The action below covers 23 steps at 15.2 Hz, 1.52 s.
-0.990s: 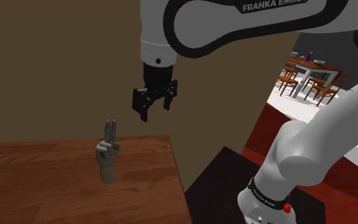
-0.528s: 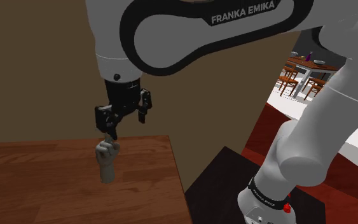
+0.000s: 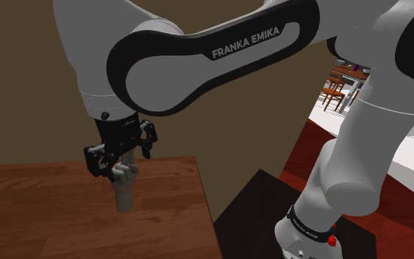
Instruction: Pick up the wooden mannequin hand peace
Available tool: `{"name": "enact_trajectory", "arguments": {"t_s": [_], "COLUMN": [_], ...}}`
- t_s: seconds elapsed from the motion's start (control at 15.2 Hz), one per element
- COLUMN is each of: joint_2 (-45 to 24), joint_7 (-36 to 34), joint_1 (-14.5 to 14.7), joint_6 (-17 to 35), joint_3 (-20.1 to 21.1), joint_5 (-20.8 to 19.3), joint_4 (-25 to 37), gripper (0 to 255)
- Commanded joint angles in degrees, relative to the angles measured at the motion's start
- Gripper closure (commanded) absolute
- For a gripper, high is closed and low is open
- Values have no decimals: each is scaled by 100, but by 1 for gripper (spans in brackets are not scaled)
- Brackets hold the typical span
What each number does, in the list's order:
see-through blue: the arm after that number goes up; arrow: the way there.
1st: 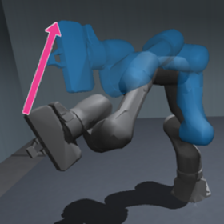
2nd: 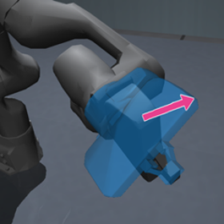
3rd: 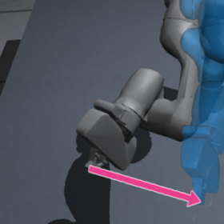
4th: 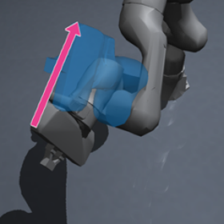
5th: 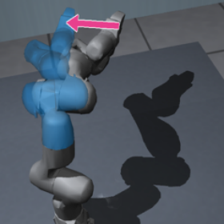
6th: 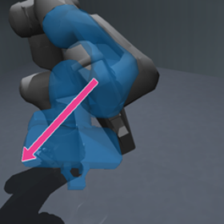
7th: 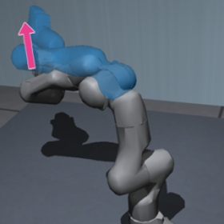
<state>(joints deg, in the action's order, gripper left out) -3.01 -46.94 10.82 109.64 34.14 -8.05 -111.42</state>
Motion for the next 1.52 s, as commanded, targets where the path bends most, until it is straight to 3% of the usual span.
{"name": "enact_trajectory", "arguments": {"t_s": [0.0, 0.26, 0.33, 0.92, 1.45], "joint_2": [-57, -99, -96, -99, 78], "joint_7": [-45, -75, -72, -75, 62], "joint_1": [8, 12, 11, 12, -3], "joint_6": [127, 239, 236, 239, -336], "joint_3": [3, 1, 1, 1, 4], "joint_5": [-41, -73, -71, -73, 60], "joint_4": [-82, -163, -162, -162, 278], "gripper": [0, 0, 255, 255, 255]}}
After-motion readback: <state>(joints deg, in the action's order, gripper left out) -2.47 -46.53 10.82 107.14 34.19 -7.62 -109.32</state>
